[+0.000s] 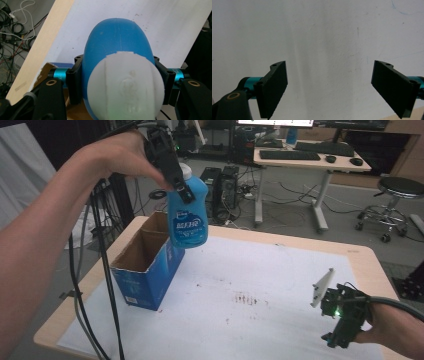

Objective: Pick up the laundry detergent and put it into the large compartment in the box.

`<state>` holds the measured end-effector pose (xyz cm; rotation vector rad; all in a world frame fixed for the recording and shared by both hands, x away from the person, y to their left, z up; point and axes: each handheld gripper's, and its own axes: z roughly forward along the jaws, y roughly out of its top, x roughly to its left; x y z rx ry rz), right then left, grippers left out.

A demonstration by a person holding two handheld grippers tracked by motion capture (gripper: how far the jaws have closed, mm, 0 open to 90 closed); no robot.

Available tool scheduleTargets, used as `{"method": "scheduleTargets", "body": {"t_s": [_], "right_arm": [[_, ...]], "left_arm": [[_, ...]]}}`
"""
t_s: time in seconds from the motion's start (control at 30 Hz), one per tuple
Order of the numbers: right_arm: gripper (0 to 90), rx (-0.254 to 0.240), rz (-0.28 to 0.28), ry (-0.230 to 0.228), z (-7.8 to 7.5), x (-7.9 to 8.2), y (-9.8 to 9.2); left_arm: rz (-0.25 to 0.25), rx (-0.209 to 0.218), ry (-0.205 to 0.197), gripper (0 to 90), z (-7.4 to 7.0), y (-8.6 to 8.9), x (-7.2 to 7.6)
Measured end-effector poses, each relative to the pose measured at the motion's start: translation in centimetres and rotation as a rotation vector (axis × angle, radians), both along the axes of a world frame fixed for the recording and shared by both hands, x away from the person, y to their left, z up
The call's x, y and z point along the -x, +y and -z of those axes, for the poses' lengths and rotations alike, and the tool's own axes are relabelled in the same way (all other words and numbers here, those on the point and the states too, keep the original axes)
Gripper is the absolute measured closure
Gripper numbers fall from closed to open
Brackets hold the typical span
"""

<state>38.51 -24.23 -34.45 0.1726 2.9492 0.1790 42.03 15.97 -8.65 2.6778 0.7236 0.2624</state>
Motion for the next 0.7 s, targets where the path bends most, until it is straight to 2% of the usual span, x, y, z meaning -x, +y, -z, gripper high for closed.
{"method": "scheduleTargets", "body": {"t_s": [0.27,0.47,0.7], "right_arm": [[12.8,0.000,-0.002,-0.001,0.2,0.0,0.2],[12.9,0.003,-0.009,0.001,0.4,0.0,0.3],[12.9,0.007,-0.009,0.006,0.7,0.1,0.3]], "left_arm": [[-0.082,-0.020,0.012,38.5,0.0,3.3,-0.4],[-0.125,-0.039,0.014,38.5,0.5,5.4,-0.4],[-0.166,-0.037,0.022,38.5,1.1,7.7,-0.2]]}}
